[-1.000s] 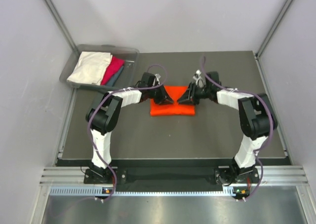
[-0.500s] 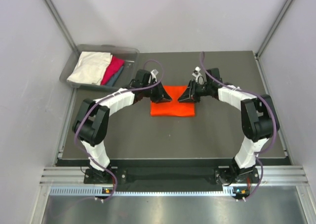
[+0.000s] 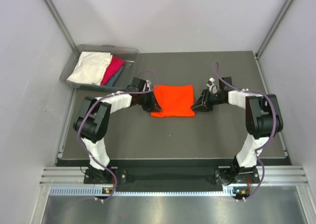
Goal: Fold and stack the t-shirts
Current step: Fold the tshirt
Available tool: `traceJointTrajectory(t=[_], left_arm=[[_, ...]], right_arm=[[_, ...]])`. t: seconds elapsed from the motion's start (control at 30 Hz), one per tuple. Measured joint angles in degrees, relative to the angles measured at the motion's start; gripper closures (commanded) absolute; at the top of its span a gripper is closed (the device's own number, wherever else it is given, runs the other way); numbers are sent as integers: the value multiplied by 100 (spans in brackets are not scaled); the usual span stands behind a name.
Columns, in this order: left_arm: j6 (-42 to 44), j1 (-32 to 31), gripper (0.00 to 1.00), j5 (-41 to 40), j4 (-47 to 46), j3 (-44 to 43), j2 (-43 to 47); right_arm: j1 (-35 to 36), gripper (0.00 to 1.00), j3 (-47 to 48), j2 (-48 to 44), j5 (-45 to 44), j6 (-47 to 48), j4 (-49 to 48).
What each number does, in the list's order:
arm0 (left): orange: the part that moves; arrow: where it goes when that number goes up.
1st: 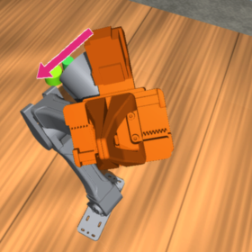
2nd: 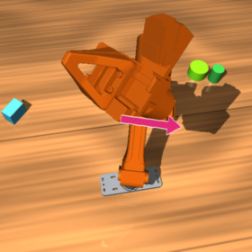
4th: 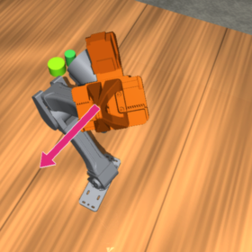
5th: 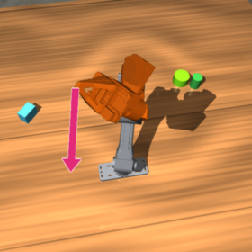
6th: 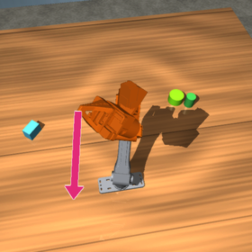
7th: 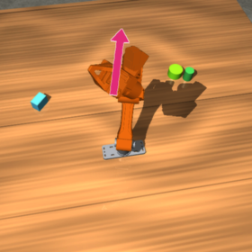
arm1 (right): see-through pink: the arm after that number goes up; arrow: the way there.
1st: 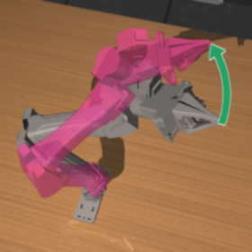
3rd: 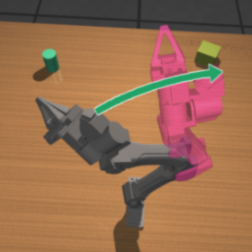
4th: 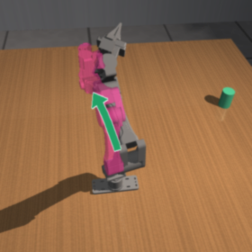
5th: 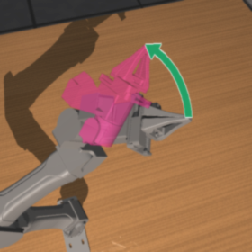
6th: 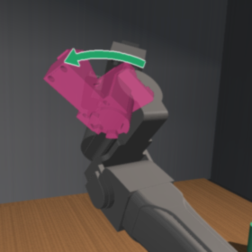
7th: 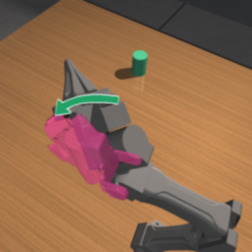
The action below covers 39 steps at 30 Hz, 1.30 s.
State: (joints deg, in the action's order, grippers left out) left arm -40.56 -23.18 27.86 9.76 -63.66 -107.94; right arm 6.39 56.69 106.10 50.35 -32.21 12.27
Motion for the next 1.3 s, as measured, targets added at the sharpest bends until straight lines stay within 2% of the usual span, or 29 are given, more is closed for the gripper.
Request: traceJointTrajectory(t=[0.13,0.27,0.4,0.53,0.77,0.97,1.07,1.3], left_arm=[[-42,-81,74,-70,131,-4,531],[-240,-146,77,-42,-94,-199,680],[-356,-107,77,-33,-463,-166,315],[-278,4,77,-118,-490,247,79],[-2,140,75,-146,-223,671,525],[-76,164,73,-232,-7,402,1167],[-291,188,75,-184,-339,-57,896],[-861,372,75,-39,-1624,-1027,-992]], right_arm=[[44,71,221,-476,48,31,190],[234,69,415,-448,173,-398,-407],[442,68,667,321,289,-809,-1215],[385,68,846,1182,361,-966,-1572],[-367,67,1491,1456,372,-487,-772],[-490,65,1729,955,278,-354,-496],[-267,64,1794,935,339,-697,-911],[289,65,2181,2009,476,-1985,-2647]])
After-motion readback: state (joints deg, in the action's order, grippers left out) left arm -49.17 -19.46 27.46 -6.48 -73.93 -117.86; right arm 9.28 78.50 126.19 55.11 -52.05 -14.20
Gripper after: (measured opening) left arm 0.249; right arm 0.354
